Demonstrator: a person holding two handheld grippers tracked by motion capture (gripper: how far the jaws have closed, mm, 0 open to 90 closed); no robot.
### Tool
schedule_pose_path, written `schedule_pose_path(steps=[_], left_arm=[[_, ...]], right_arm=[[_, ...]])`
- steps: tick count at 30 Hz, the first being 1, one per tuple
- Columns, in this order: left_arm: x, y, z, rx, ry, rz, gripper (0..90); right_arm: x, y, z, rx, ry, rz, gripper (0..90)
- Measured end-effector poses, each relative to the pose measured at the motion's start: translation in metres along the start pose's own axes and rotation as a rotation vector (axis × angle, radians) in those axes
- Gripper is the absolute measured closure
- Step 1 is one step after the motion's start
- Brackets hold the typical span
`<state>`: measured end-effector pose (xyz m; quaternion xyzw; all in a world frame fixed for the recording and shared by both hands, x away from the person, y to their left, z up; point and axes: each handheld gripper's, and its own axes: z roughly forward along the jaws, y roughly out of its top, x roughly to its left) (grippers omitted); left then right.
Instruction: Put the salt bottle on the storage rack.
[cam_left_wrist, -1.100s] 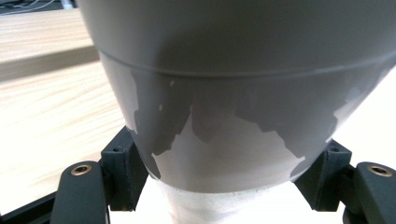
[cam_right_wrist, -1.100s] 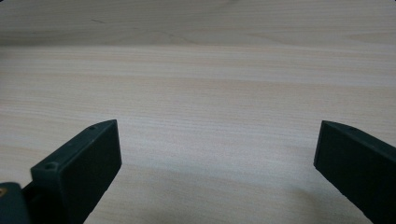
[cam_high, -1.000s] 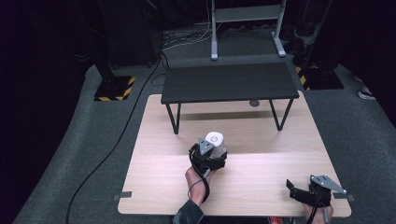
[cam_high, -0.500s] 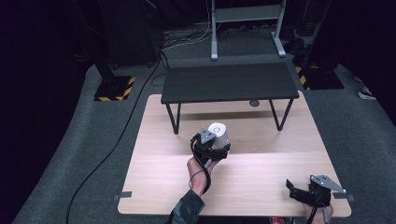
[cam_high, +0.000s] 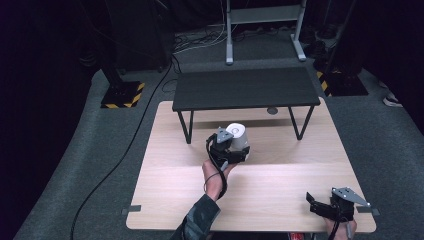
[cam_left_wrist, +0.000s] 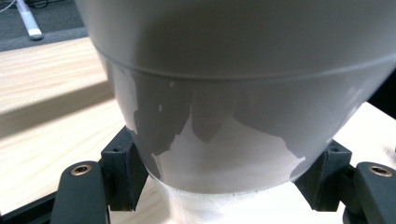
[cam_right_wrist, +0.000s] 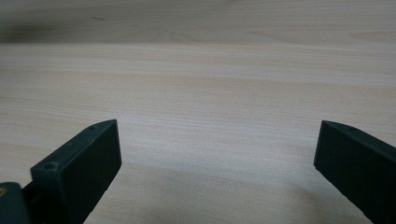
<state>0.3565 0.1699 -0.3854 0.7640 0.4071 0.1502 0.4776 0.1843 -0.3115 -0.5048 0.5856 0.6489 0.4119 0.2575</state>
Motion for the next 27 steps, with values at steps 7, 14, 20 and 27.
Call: schedule_pose_path(steps=[7,14,20,27], left_arm=[[0.001,0.015,0.005,-0.005,-0.013,0.02,29.0],[0.003,0.027,0.009,-0.011,-0.028,0.014,29.1],[0.005,0.042,0.013,-0.024,-0.041,0.022,29.0],[0.002,0.058,0.016,-0.023,-0.042,0.048,29.1]], right_arm=[[0.0,0.0,0.0,0.002,-0.002,0.0,0.0],[0.0,0.0,0.0,0.001,0.0,0.002,0.0],[0.0,0.001,0.0,0.006,0.001,0.003,0.0],[0.0,0.001,0.0,0.007,0.001,0.003,0.0]])
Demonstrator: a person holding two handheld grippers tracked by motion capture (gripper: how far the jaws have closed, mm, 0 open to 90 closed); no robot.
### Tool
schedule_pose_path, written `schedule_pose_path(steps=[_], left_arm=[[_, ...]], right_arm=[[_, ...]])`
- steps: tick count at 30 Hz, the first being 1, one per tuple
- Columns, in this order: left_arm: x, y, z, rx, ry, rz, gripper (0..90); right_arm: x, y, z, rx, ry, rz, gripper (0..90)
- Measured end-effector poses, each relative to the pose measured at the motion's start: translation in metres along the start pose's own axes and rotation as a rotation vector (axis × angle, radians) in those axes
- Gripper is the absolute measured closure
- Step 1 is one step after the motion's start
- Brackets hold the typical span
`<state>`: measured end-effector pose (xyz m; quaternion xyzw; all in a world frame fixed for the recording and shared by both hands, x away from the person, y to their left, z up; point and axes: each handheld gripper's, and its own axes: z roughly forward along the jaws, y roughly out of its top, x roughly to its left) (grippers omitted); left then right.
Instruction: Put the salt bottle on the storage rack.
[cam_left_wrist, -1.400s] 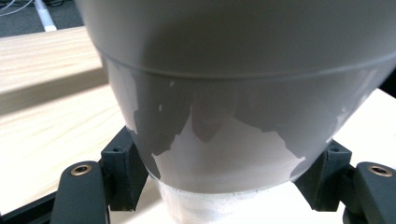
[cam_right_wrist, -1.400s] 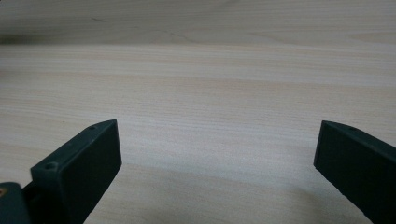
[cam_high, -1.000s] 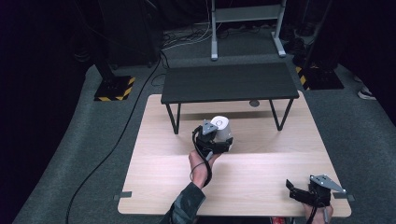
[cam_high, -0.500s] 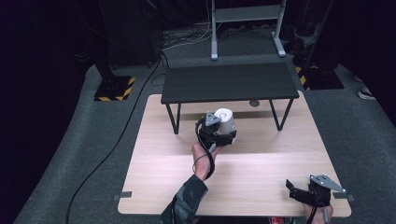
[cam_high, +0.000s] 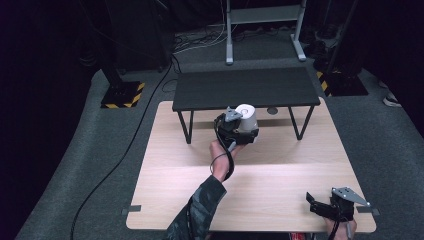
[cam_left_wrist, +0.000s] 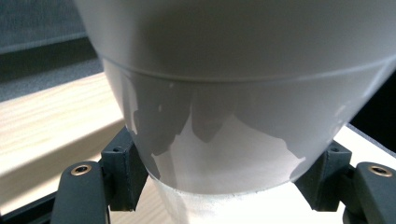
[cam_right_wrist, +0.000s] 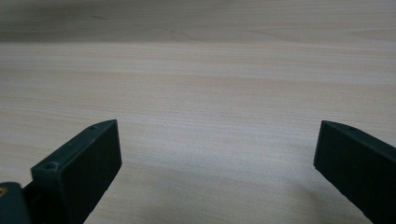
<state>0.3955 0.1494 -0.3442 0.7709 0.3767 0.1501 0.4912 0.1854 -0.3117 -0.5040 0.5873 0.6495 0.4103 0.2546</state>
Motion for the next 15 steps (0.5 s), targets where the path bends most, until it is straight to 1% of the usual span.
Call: schedule_pose_path(steps=[5,9,11,12,14,15], left_arm=[[-0.002,0.01,0.002,-0.003,0.001,0.012,29.1],[-0.003,0.024,0.005,-0.004,-0.004,0.028,29.1],[-0.003,0.026,0.005,-0.003,-0.004,0.031,29.1],[-0.004,0.031,0.007,0.0,0.0,0.04,29.1],[-0.003,0.037,0.008,-0.001,-0.004,0.041,29.1],[-0.003,0.037,0.008,-0.001,-0.004,0.041,29.1]], right_arm=[[0.0,0.0,0.0,0.001,-0.001,0.0,0.0],[0.0,0.0,0.0,0.0,-0.001,0.0,0.0],[0.0,0.0,0.0,0.0,-0.001,-0.001,0.0],[0.0,0.0,0.0,0.001,-0.002,-0.002,0.0],[0.0,0.0,0.0,0.0,-0.002,-0.003,0.0],[0.0,0.0,0.0,0.0,-0.002,-0.003,0.0]])
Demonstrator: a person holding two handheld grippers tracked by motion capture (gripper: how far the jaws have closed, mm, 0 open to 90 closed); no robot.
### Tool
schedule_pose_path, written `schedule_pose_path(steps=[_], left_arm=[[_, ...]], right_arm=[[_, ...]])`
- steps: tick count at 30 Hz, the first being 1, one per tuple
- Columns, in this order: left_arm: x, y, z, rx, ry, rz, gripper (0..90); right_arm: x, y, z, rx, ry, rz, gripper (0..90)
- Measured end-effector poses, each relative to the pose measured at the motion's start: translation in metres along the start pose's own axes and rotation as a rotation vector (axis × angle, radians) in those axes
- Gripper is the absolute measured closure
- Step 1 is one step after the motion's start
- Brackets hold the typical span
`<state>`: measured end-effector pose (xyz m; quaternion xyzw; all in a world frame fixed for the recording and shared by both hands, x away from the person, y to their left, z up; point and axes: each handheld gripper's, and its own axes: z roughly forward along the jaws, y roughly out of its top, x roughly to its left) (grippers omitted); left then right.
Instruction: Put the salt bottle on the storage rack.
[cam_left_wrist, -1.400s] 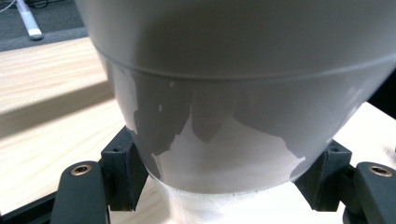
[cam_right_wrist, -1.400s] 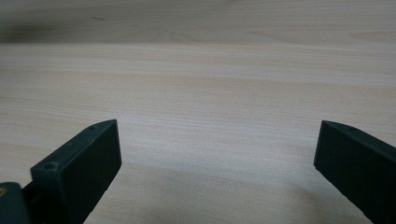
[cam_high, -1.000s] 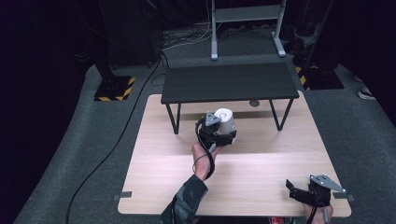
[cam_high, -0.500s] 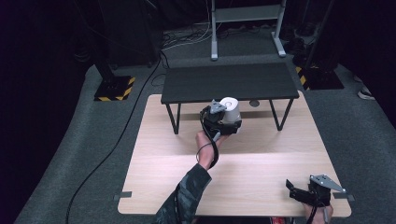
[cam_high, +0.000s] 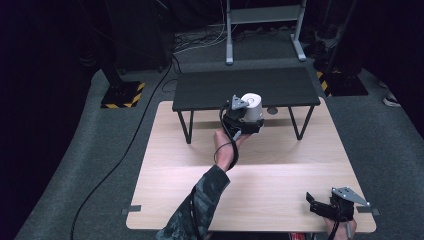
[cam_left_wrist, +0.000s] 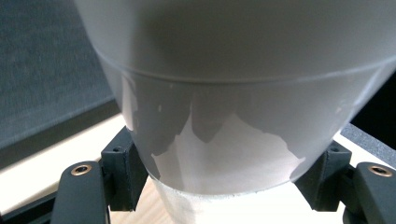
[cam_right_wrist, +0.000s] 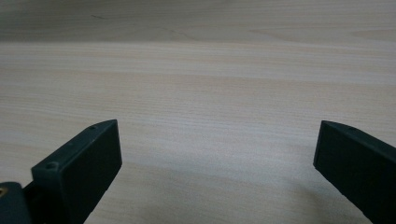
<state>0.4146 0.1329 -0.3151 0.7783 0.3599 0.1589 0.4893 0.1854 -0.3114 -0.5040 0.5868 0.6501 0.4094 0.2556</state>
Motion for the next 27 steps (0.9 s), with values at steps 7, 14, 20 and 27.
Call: schedule_pose_path(steps=[7,14,20,27], left_arm=[[-0.001,0.02,0.004,-0.013,-0.011,0.015,29.1],[-0.002,0.043,0.012,-0.006,0.001,0.034,29.1],[0.001,0.058,0.022,0.001,-0.001,0.023,29.1],[0.0,0.072,0.033,0.009,0.004,0.03,29.1]], right_arm=[[0.0,0.0,0.0,-0.001,0.0,0.001,0.0],[0.0,0.0,0.0,-0.002,0.001,0.002,0.0],[-0.001,0.0,0.0,-0.002,0.004,0.002,0.0],[-0.001,-0.001,0.0,-0.007,0.007,0.0,0.0]])
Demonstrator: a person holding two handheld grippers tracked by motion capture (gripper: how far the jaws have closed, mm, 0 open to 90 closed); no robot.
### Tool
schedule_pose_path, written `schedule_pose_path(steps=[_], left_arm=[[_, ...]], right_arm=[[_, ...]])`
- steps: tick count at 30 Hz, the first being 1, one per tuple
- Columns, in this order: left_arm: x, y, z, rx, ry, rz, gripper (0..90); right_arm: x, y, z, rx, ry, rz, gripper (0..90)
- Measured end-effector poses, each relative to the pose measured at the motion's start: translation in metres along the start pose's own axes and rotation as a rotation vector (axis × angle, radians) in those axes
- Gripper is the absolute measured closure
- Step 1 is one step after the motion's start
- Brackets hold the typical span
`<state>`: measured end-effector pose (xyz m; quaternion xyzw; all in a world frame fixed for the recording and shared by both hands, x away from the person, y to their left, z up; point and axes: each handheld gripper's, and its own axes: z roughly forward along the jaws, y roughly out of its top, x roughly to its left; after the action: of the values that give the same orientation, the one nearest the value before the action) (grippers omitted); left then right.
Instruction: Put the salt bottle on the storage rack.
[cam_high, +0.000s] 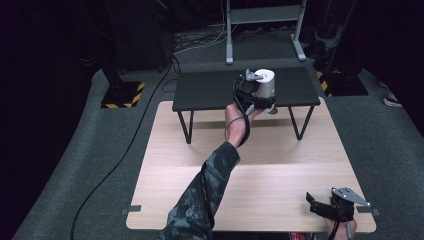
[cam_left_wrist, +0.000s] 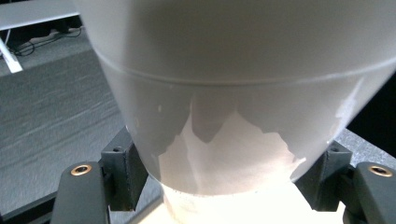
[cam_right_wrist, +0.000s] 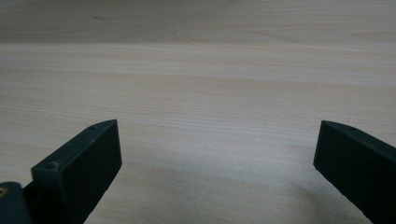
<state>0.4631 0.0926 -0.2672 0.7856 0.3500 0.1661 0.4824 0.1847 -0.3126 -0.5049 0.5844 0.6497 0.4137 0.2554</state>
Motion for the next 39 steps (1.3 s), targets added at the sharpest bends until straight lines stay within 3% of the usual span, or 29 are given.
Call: schedule_pose_path(steps=[14,24,35,39], left_arm=[[-0.007,0.035,0.04,0.028,0.029,0.009,29.1],[-0.019,0.047,0.068,0.07,0.049,0.035,29.1],[-0.026,0.046,0.085,0.081,0.074,0.055,29.2],[-0.025,0.037,0.087,0.046,0.074,0.054,29.2]], right_arm=[[-0.001,-0.001,-0.001,-0.007,0.009,-0.002,0.0],[-0.002,-0.003,-0.001,-0.015,0.015,-0.013,0.0],[-0.003,-0.005,-0.002,-0.024,0.022,-0.008,0.0],[-0.004,-0.005,-0.002,-0.026,0.023,-0.011,0.0]])
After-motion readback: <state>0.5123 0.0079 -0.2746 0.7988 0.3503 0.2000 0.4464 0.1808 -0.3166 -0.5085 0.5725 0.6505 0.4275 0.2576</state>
